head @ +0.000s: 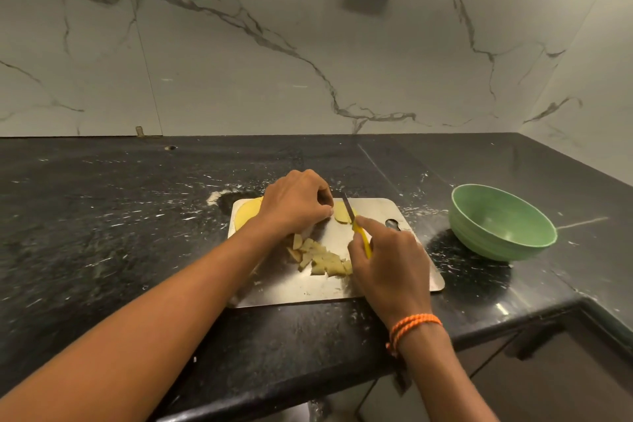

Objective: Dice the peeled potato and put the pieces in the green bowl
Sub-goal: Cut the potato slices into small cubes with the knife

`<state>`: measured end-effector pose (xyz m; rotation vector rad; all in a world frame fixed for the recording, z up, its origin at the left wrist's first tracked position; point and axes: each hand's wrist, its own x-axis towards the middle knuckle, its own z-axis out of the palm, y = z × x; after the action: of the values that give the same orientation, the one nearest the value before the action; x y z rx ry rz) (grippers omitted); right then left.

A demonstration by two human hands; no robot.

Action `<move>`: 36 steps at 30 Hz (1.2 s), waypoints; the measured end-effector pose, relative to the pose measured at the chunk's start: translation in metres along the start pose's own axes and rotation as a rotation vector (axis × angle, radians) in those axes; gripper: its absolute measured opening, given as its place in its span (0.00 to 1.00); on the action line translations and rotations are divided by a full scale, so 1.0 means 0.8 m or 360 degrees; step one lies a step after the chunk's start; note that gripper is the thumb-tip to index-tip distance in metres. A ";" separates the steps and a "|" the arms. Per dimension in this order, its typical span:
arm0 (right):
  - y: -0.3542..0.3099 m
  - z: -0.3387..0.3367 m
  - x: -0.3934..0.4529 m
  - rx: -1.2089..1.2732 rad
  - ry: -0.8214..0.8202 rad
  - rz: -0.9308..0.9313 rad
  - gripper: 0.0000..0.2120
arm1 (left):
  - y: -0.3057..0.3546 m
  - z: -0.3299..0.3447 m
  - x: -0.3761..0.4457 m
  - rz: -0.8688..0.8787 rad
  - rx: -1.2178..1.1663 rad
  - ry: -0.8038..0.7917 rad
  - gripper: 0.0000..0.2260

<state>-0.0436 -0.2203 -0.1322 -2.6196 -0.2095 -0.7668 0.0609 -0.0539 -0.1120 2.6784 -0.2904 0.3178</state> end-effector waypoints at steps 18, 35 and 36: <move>0.009 0.003 0.002 0.0016 -0.0147 -0.0040 0.11 | 0.013 0.012 -0.005 0.0001 0.0058 0.0054 0.12; 0.023 -0.053 -0.057 0.0380 0.0133 0.0141 0.14 | 0.013 0.007 -0.005 0.0147 0.0008 0.0141 0.05; 0.025 -0.051 -0.051 0.0378 0.0171 0.0164 0.14 | 0.014 0.005 -0.002 0.0230 0.0026 0.0107 0.07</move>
<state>-0.0926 -0.2566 -0.1298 -2.3403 -0.1250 -0.7924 0.0570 -0.0655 -0.1116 2.6619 -0.4638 0.4553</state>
